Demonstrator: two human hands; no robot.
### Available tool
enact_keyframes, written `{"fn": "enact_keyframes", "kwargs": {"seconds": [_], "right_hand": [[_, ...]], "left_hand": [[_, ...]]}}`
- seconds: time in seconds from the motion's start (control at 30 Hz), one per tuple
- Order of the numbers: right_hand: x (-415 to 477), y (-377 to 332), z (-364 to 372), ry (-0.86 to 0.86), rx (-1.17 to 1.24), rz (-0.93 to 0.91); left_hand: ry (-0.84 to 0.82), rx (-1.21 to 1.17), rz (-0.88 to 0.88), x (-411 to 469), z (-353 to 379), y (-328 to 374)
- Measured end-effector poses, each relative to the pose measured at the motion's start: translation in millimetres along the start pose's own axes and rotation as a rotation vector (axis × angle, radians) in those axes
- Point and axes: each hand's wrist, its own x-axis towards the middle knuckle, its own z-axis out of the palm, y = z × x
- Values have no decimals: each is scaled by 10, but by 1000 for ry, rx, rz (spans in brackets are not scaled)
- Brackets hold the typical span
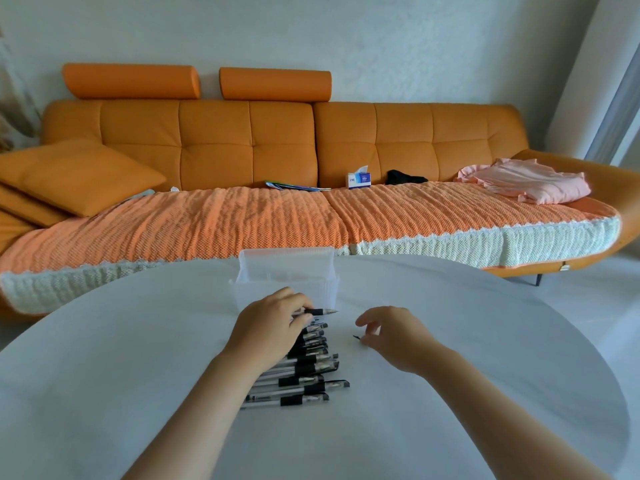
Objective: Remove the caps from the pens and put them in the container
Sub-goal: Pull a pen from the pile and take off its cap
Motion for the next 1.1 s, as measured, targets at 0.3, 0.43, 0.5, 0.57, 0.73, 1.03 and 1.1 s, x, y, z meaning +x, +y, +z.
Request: {"fn": "enact_keyframes", "kwargs": {"seconds": [0.3,0.43,0.5,0.57,0.73,1.03,1.1], "right_hand": [[37,-62,57,9,49,-68],[36,-212,-4,73,42,-170],[34,-307,-27,72,2,-223],[41,-384,-37,57,-65,-259],[70,-543,-18,12,-213,-288],[109,-780,80,55,-239,-267],[104,-802,97,47,-241,-271]], "left_hand": [[-33,-7,11,-1,111,18],[-39,-37,19,25,84,34],[-38,-50,33,23,70,42],[-25,-56,43,15,51,37],[29,-15,71,-36,-5,-44],[11,25,25,-113,-116,-184],[2,35,29,-134,-134,-212]]}}
